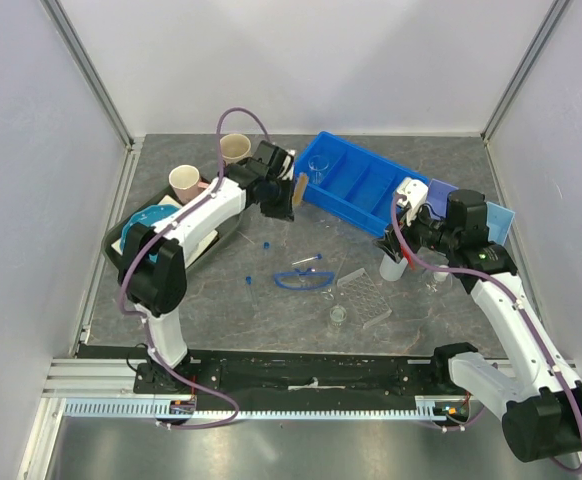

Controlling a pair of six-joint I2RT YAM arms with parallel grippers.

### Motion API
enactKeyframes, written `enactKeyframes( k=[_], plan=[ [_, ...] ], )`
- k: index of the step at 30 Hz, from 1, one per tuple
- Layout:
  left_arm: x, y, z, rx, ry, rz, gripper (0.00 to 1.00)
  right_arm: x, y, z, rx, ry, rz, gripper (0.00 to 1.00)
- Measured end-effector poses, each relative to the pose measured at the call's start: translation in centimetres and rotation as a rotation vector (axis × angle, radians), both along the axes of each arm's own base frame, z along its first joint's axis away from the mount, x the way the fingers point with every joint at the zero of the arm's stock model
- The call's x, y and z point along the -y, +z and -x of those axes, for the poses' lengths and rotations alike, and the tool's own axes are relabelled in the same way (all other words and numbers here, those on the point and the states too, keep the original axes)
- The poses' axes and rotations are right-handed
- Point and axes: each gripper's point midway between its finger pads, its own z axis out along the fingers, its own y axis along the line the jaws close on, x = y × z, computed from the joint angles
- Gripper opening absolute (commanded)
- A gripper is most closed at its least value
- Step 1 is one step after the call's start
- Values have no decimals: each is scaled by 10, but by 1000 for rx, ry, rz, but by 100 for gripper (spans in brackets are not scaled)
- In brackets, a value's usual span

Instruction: Organize the chemistry lab equipment

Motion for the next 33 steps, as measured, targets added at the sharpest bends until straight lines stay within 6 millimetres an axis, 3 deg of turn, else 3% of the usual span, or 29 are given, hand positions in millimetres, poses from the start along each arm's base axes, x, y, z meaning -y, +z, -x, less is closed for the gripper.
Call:
enactKeyframes(
  k=[3, 5, 9, 13, 16, 23, 33],
  plan=[
    [18, 23, -17, 33, -57, 42, 2, 1, -1, -1, 1, -5, 6, 79],
    [40, 42, -42, 82, -100, 87, 2, 3, -1, -2, 2, -14, 10, 79],
    [66, 49, -69, 95, -153, 131, 2, 6, -2, -4, 3, -29, 17, 79],
    [94, 39, -95, 90, -198, 179, 2, 8, -4, -6, -2, -37, 20, 79],
    [104, 24, -104, 72, -212, 191, 2, 9, -5, -7, -6, -42, 23, 79],
    [107, -8, -104, 14, -218, 181, 2, 10, -8, -8, -15, -45, 25, 79],
    [116, -13, -112, 22, -201, 214, 11, 11, -11, -10, -27, -50, 27, 79]
  ],
)
